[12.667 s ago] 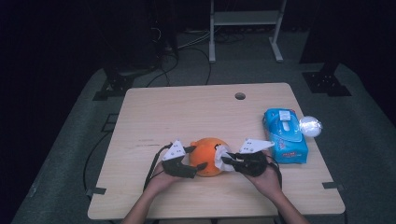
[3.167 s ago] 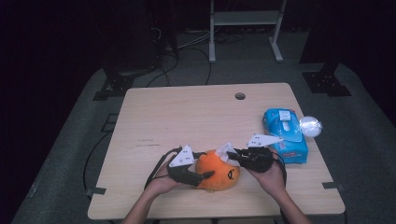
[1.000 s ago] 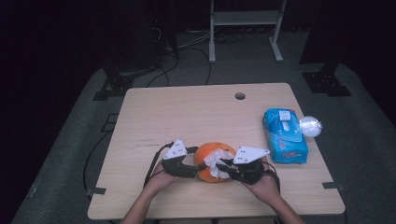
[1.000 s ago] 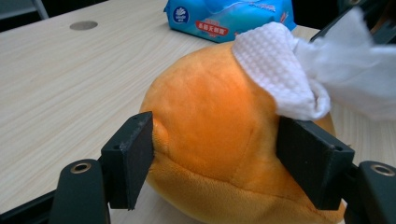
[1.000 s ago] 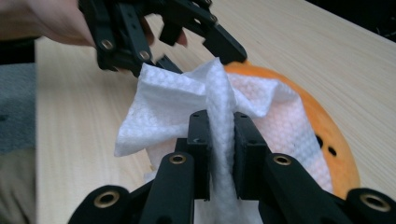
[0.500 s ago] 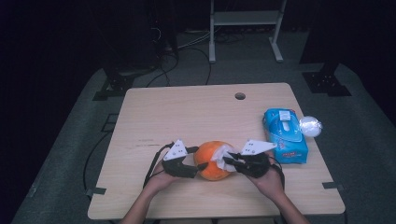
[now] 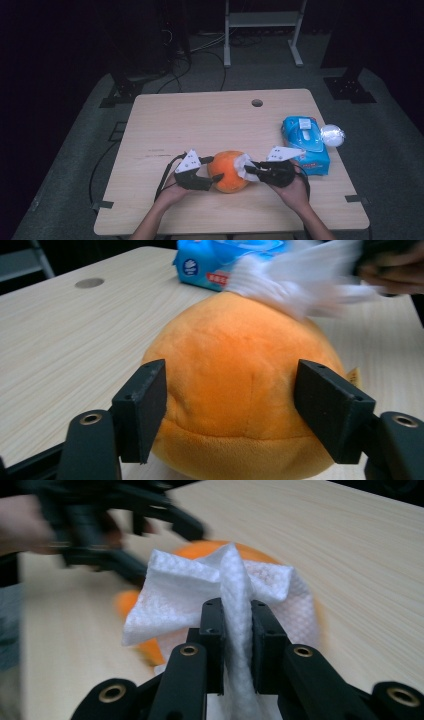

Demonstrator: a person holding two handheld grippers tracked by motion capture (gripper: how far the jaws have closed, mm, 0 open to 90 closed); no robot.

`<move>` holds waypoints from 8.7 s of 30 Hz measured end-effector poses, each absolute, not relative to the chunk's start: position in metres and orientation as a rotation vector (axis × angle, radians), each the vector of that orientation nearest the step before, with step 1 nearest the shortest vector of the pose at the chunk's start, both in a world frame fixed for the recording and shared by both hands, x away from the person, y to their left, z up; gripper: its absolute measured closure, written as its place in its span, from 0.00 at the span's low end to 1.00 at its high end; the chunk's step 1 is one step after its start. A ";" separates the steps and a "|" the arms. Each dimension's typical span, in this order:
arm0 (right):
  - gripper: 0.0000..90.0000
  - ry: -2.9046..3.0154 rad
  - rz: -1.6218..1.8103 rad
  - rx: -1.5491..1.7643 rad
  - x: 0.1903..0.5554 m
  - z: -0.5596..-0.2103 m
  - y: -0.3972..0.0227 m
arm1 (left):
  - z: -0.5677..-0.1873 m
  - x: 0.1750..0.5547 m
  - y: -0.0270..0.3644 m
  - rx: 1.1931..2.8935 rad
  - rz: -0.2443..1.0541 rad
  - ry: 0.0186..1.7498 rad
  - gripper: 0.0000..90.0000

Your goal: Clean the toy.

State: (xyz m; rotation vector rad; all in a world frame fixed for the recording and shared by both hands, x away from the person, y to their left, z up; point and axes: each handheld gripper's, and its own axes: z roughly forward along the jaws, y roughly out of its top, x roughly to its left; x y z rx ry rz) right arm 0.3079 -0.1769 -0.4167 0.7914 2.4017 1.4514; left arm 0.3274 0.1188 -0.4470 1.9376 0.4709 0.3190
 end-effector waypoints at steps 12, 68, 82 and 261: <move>0.86 2.413 1.337 0.757 0.306 -0.419 -0.166 | -0.451 0.332 0.122 1.923 0.294 0.517 0.32; 0.87 2.473 1.271 0.737 0.299 -0.404 -0.153 | -0.444 0.320 0.104 2.000 0.321 0.422 0.26; 0.87 2.419 1.256 0.822 0.315 -0.411 -0.166 | -0.437 0.319 0.096 2.016 0.357 0.458 0.09; 0.86 2.399 1.325 0.663 0.297 -0.404 -0.137 | -0.453 0.306 0.077 2.000 0.458 0.286 0.17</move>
